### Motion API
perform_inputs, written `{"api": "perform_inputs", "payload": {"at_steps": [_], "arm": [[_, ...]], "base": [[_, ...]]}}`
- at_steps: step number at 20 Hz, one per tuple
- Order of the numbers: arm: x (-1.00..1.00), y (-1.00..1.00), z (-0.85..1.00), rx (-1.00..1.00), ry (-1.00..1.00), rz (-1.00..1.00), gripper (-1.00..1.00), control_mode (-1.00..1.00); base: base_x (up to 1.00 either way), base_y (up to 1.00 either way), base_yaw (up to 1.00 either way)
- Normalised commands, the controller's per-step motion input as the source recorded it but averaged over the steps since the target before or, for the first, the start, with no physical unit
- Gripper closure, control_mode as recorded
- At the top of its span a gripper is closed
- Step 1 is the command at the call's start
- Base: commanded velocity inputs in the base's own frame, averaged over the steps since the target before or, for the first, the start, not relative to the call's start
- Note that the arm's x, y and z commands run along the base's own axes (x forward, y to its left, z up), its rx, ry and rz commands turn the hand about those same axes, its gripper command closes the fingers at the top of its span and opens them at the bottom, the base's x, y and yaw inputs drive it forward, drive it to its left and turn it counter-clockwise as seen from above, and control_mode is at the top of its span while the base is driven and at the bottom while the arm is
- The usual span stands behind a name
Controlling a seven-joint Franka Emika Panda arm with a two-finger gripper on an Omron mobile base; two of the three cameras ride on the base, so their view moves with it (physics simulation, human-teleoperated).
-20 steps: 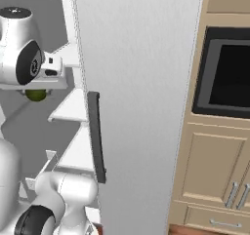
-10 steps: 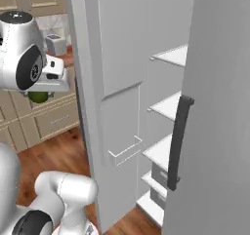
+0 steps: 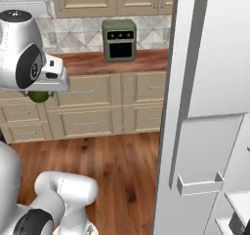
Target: Take the corn and lime out of the freezer and place them in the tupperware container on the counter. Then put the tupperware containing the vegetables back in the freezer.
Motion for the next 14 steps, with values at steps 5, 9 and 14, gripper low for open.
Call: {"api": "perform_inputs", "payload": {"at_steps": [5,9,14], "arm": [[0.0,0.0,0.0,0.0,0.0,0.0,1.0,1.0],[0.0,0.0,0.0,0.0,0.0,0.0,1.0,1.0],[0.0,0.0,0.0,0.0,0.0,0.0,1.0,1.0]], "base": [[0.33,0.42,0.62],[0.95,0.42,0.32],[1.0,0.37,0.1]]}}
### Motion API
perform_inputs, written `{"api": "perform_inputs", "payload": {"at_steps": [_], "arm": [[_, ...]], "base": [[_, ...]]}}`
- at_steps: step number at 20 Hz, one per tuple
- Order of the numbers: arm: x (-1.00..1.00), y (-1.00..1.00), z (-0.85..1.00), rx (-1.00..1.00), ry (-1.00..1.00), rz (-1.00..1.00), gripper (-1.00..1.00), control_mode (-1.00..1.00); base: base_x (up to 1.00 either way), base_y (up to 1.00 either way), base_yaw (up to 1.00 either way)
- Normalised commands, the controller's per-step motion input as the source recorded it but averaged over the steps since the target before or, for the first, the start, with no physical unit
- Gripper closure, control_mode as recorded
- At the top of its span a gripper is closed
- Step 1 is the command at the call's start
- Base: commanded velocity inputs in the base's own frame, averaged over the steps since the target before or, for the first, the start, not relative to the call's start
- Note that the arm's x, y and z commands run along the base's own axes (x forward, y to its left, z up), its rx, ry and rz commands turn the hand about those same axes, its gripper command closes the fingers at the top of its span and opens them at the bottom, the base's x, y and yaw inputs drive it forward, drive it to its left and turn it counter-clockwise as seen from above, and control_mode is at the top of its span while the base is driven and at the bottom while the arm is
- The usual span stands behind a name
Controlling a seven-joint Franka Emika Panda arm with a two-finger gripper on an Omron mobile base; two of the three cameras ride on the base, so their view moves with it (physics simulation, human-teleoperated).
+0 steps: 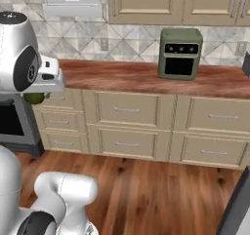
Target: Take the corn and lime out of the freezer and place them in the tupperware container on the counter. Then put the tupperware containing the vegetables back in the freezer.
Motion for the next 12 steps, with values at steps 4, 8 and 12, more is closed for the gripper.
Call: {"api": "perform_inputs", "payload": {"at_steps": [4,8,12], "arm": [[0.0,0.0,0.0,0.0,0.0,0.0,1.0,1.0],[0.0,0.0,0.0,0.0,0.0,0.0,1.0,1.0],[0.0,0.0,0.0,0.0,0.0,0.0,1.0,1.0]], "base": [[1.0,0.24,0.1],[1.0,0.13,0.22],[1.0,0.14,0.47]]}}
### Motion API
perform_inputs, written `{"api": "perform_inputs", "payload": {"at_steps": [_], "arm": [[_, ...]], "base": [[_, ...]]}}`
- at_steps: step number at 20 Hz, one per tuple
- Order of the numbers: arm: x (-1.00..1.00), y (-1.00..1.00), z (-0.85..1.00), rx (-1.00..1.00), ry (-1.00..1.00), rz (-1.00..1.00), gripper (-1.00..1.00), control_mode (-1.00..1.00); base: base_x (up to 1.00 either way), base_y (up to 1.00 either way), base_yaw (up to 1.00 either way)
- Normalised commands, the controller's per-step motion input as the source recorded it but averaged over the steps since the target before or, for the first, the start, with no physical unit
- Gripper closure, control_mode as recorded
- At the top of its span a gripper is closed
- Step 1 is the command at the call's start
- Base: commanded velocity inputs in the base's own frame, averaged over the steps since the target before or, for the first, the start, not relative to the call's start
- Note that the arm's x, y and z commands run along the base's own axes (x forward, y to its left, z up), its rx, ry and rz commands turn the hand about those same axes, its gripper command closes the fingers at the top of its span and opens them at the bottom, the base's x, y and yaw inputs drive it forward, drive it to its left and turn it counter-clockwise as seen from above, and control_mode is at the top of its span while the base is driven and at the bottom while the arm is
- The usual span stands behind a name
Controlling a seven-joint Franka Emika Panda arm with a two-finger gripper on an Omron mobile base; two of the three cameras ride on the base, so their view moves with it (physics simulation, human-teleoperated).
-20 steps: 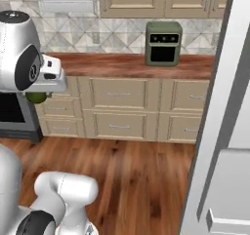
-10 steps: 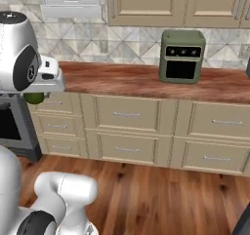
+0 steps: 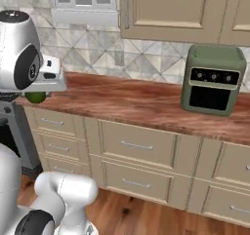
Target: Take the corn and lime out of the freezer and place them in the tupperware container on the counter. Then put the tupperware containing the vegetables back in the freezer.
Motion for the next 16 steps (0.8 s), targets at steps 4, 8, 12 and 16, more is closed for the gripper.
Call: {"api": "perform_inputs", "payload": {"at_steps": [4,8,12,16], "arm": [[0.0,0.0,0.0,0.0,0.0,0.0,1.0,1.0],[0.0,0.0,0.0,0.0,0.0,0.0,1.0,1.0],[0.0,0.0,0.0,0.0,0.0,0.0,1.0,1.0],[0.0,0.0,0.0,0.0,0.0,0.0,1.0,1.0]], "base": [[0.98,0.01,0.66],[0.74,0.0,0.78],[0.51,0.0,0.83],[0.34,0.0,0.87]]}}
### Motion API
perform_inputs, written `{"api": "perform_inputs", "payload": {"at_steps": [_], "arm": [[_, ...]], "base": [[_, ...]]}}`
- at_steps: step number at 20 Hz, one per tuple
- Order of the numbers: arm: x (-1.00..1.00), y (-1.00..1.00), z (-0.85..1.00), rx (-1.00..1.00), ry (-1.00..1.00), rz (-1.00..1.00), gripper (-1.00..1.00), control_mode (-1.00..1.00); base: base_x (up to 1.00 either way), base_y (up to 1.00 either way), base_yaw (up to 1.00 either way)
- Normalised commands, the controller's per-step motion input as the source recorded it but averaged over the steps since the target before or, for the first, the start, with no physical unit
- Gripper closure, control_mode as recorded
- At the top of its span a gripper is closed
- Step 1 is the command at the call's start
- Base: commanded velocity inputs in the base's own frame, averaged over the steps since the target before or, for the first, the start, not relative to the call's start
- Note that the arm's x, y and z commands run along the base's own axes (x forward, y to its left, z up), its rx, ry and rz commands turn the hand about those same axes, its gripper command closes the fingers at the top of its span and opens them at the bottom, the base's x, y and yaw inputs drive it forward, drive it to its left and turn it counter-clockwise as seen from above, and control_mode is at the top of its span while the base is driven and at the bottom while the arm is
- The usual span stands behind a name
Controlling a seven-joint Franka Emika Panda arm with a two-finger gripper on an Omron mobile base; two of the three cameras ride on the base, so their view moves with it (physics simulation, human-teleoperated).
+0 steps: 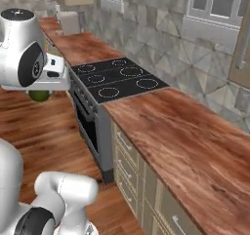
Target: Take the corn and lime out of the freezer and place them in the tupperware container on the counter. Then put the tupperware containing the vegetables back in the freezer.
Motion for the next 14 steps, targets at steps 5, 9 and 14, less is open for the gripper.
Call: {"api": "perform_inputs", "payload": {"at_steps": [5,9,14], "arm": [[0.0,0.0,0.0,0.0,0.0,0.0,1.0,1.0],[0.0,0.0,0.0,0.0,0.0,0.0,1.0,1.0],[0.0,0.0,0.0,0.0,0.0,0.0,1.0,1.0]], "base": [[0.34,0.04,0.86],[0.34,0.06,0.85],[0.4,0.08,0.82]]}}
